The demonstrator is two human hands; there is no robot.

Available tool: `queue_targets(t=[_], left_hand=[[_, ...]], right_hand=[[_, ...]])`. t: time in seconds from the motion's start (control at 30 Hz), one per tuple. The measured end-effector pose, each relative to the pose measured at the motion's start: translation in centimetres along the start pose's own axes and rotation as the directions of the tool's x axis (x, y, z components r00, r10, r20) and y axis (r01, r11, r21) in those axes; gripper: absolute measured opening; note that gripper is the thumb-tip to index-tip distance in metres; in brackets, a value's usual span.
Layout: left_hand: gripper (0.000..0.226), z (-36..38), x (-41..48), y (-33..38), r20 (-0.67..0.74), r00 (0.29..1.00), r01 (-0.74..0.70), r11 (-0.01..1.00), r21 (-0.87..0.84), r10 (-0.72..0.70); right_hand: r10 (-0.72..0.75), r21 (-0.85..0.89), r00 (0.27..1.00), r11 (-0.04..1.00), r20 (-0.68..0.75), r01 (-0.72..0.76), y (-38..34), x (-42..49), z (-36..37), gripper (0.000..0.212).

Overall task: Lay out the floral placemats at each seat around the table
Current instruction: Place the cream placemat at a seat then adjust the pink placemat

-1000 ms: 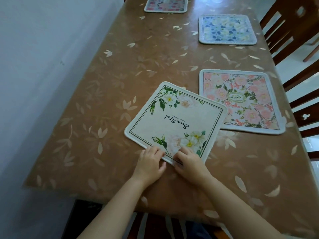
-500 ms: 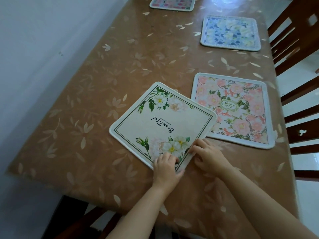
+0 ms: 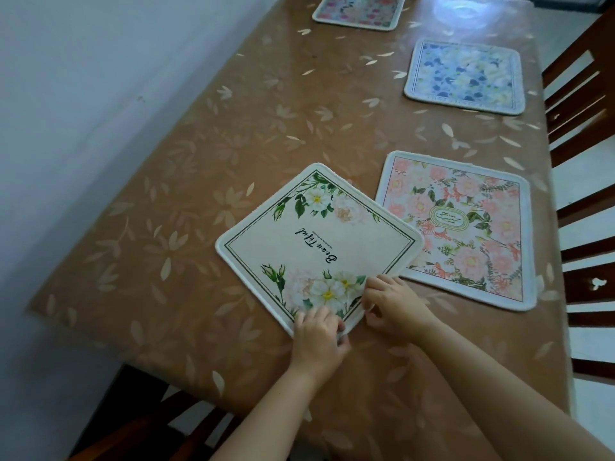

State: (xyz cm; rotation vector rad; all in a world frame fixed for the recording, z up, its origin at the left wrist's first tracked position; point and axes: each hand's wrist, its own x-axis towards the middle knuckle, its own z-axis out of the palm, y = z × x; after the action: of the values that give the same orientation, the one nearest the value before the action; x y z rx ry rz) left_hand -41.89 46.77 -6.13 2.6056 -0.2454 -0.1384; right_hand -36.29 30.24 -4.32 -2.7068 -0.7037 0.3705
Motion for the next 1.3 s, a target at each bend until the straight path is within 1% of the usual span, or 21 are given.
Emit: queue_targets(t=[0.07, 0.17, 0.23, 0.3, 0.37, 0.47, 0.6, 0.73, 0.83, 0.97, 1.07, 1.17, 1.2, 1.3], left_hand=[[0.011, -0.6, -0.3, -0.7, 0.002, 1.000, -0.012, 1.000, 0.023, 0.012], [0.006, -2.0, -0.8, -2.9, 0.043, 0.999, -0.003, 0.999, 0.053, 0.001], [0.003, -3.3, -1.1, -4.7, 0.070, 0.997, 0.009, 0.998, 0.062, -0.013], [0.002, -4.9, -1.3, -6.7, 0.070, 0.997, 0.041, 0.998, 0.043, -0.044], [0.005, -6.6, -1.5, -8.8, 0.049, 0.995, 0.088, 0.996, 0.031, -0.089], [0.010, -8.8, -1.7, -11.5, 0.031, 0.991, 0.129, 0.990, 0.057, -0.131], [0.013, -9.8, -1.5, -13.5, -0.009, 0.991, 0.132, 0.988, 0.078, -0.131], [0.010, -8.5, -2.0, -12.8, -0.051, 0.991, 0.131, 0.988, 0.084, -0.127], [0.016, -6.8, -2.0, -11.1, -0.053, 0.996, 0.074, 0.997, 0.035, -0.073], [0.020, -4.9, -0.8, -8.2, -0.019, 1.000, -0.016, 1.000, -0.002, 0.016], [0.018, -3.8, -0.1, -6.8, 0.028, 0.998, -0.064, 0.997, 0.034, 0.063], [0.012, -3.5, 0.4, -6.2, 0.034, 0.996, -0.089, 0.992, 0.094, 0.086], [0.010, -3.5, 0.6, -6.1, 0.033, 0.995, -0.101, 0.989, 0.108, 0.098], [0.007, -3.8, 0.8, -6.0, 0.024, 0.990, -0.140, 0.984, 0.110, 0.139]], right_hand=[[-0.010, 0.010, 1.000, 1.000, 0.011, 0.009, -0.9, 0.4, 0.3, 0.005], [-0.045, 0.046, 0.999, 0.998, 0.004, 0.045, -2.7, 0.9, 1.1, 0.005], [-0.076, 0.059, 0.997, 0.995, 0.011, 0.075, -3.8, 1.3, 1.8, 0.008], [-0.082, 0.081, 0.997, 0.993, -0.007, 0.082, -4.4, 1.5, 2.3, 0.012], [-0.072, 0.087, 0.997, 0.993, -0.026, 0.074, -4.4, 1.7, 2.3, 0.014], [-0.065, 0.048, 0.997, 0.997, -0.046, 0.067, -3.9, 1.8, 2.1, 0.018], [-0.106, -0.029, 0.994, 0.994, -0.036, 0.105, -3.9, 2.1, 2.0, 0.022], [-0.130, -0.006, 0.990, 0.991, -0.048, 0.130, -4.6, 2.4, 2.0, 0.018], [-0.143, 0.046, 0.987, 0.988, -0.079, 0.147, -5.0, 2.4, 2.0, 0.016], [-0.105, 0.089, 0.986, 0.989, -0.127, 0.117, -5.5, 2.4, 2.3, 0.020], [-0.093, 0.118, 0.988, 0.987, -0.119, 0.108, -6.4, 2.8, 2.7, 0.019], [-0.104, 0.113, 0.991, 0.987, -0.083, 0.113, -6.1, 3.0, 3.0, 0.005], [-0.089, 0.121, 0.994, 0.988, -0.061, 0.096, -5.7, 2.9, 3.0, 0.006], [-0.072, 0.123, 0.994, 0.989, -0.083, 0.082, -4.8, 2.2, 2.5, 0.015]])
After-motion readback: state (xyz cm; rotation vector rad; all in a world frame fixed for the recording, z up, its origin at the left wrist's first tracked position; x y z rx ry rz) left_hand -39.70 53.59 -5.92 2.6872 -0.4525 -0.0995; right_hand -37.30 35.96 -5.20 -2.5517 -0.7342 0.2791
